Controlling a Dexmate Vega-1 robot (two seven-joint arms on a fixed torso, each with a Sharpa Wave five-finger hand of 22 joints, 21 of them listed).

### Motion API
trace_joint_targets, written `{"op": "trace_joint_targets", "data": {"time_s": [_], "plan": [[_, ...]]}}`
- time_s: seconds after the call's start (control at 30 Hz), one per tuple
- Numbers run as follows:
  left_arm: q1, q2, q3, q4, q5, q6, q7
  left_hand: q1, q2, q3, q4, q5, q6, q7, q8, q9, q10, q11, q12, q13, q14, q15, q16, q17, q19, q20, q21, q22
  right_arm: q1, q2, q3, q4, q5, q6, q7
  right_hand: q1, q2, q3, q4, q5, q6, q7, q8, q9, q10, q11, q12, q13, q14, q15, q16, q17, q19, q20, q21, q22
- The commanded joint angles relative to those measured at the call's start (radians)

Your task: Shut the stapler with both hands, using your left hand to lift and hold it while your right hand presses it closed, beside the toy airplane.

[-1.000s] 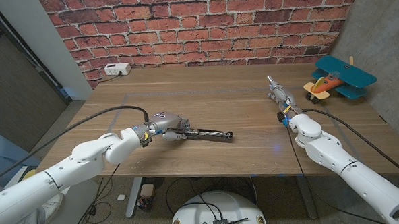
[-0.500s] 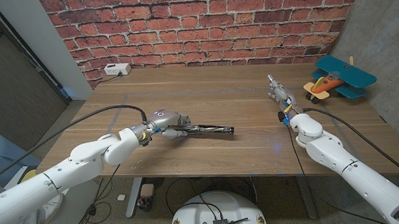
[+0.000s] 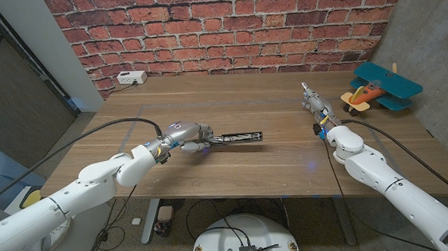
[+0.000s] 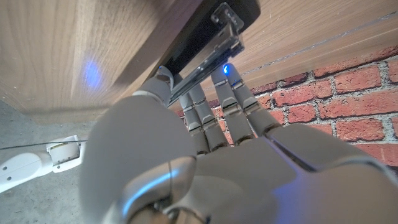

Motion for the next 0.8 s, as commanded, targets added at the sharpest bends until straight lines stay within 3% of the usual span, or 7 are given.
{"op": "trace_joint_targets", "data": {"time_s": [0.03, 0.8], "plan": [[0.023, -0.019, -0.019, 0.006, -0.038, -0.009, 0.046, 0.129, 0.116, 0.186, 0.181, 0.001, 0.011, 0.000, 0.004, 0.045, 0.008, 0.003, -0.003, -0.001, 0.007, -0.102, 0.017, 0.024, -0.004, 0.000, 0.021, 0.017, -0.006, -0.001, 0.006, 0.017, 0.011, 0.010, 0.011, 0.000, 0.008, -0.001, -0.005, -0.001, 0.005, 0.001, 0.005, 0.006, 0.008, -0.001, 0.003, 0.002, 0.001, -0.031, 0.001, 0.003, 0.002, -0.001, 0.005, 0.002], [-0.004, -0.110, -0.022, 0.101, -0.217, -0.126, 0.051, 0.127, 0.113, 0.192, 0.188, 0.000, 0.022, -0.002, -0.005, 0.043, 0.006, -0.001, -0.008, -0.009, -0.028, -0.099, 0.008, 0.036, -0.040, -0.004, 0.072, 0.051, -0.019, -0.019, 0.021, 0.015, 0.021, 0.026, 0.027, 0.001, 0.010, 0.000, -0.006, -0.002, 0.005, 0.000, 0.005, 0.006, 0.008, -0.002, 0.003, 0.002, 0.000, -0.031, 0.001, 0.003, 0.002, -0.002, 0.005, 0.002]]}}
